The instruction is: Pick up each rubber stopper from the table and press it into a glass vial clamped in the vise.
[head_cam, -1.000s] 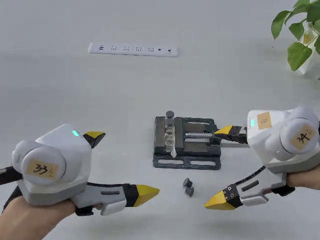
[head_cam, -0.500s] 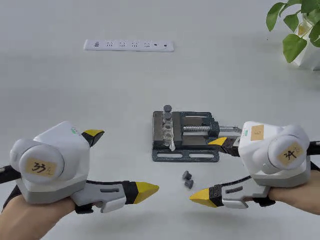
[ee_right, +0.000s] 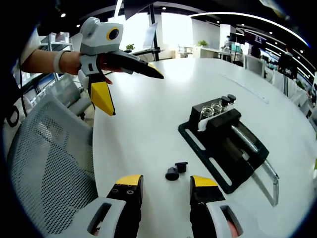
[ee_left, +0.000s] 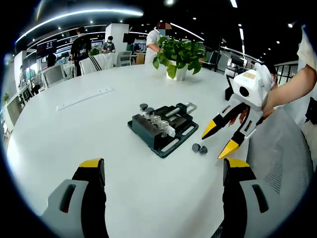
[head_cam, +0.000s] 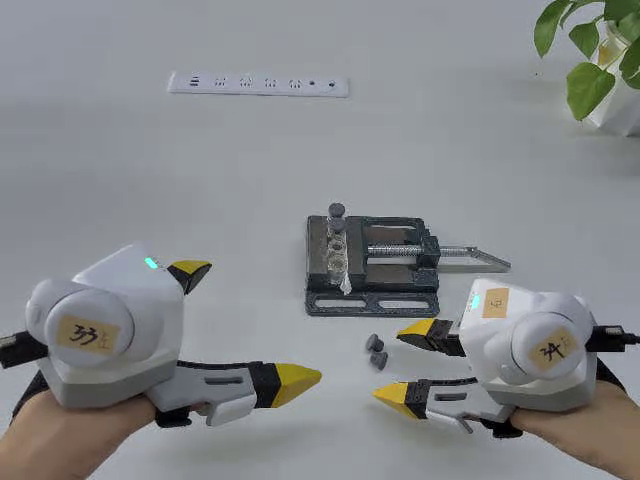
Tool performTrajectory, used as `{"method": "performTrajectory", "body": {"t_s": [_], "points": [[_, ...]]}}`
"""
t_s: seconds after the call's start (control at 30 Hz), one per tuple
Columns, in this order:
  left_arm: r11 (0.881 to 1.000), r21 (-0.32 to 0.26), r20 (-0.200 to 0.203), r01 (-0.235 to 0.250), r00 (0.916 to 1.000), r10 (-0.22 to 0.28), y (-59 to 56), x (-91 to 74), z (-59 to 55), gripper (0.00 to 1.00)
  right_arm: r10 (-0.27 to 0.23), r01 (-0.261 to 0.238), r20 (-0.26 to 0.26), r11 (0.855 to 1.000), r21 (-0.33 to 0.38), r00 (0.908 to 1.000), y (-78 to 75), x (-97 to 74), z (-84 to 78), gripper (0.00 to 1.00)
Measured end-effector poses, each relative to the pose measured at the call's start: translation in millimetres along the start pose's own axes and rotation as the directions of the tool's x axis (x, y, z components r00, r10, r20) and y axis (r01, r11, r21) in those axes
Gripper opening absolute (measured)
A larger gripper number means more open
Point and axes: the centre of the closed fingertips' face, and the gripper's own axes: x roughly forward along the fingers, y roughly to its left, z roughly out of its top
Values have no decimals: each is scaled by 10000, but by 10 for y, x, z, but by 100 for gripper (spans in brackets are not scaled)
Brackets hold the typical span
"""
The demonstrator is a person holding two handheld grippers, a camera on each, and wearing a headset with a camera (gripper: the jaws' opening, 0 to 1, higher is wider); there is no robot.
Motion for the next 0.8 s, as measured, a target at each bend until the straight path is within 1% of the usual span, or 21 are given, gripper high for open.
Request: {"method": "performTrajectory", "body": {"t_s": [0.13,0.27,0.37,0.43,0.53,0.67,0.8], "points": [[10000,-35,5,-22,10000,22,1,-1,-7,99,-61,61,102,10000,-19,9999,5,13,3,27],[10000,-62,1,-11,10000,11,-14,-1,-11,99,-159,159,72,9999,34,9998,-31,46,-13,25],[10000,-67,-19,-10,10000,10,-14,1,-24,99,-228,228,101,9997,-7,9997,-63,51,-8,18],[10000,-84,-44,-11,10000,11,-11,1,-36,99,-249,251,97,9996,-133,9996,-76,58,-7,16],[9999,-105,-67,-11,10000,10,-20,1,-36,99,-183,184,51,9997,-149,9998,-73,72,-9,16],[9999,-114,-91,-11,10000,10,-28,6,-39,99,-169,170,55,9996,-235,9998,-77,78,-7,12],[9999,-104,-121,27,9999,-28,-34,19,-51,99,-153,154,39,9997,-209,9999,-81,106,-20,12]]}}
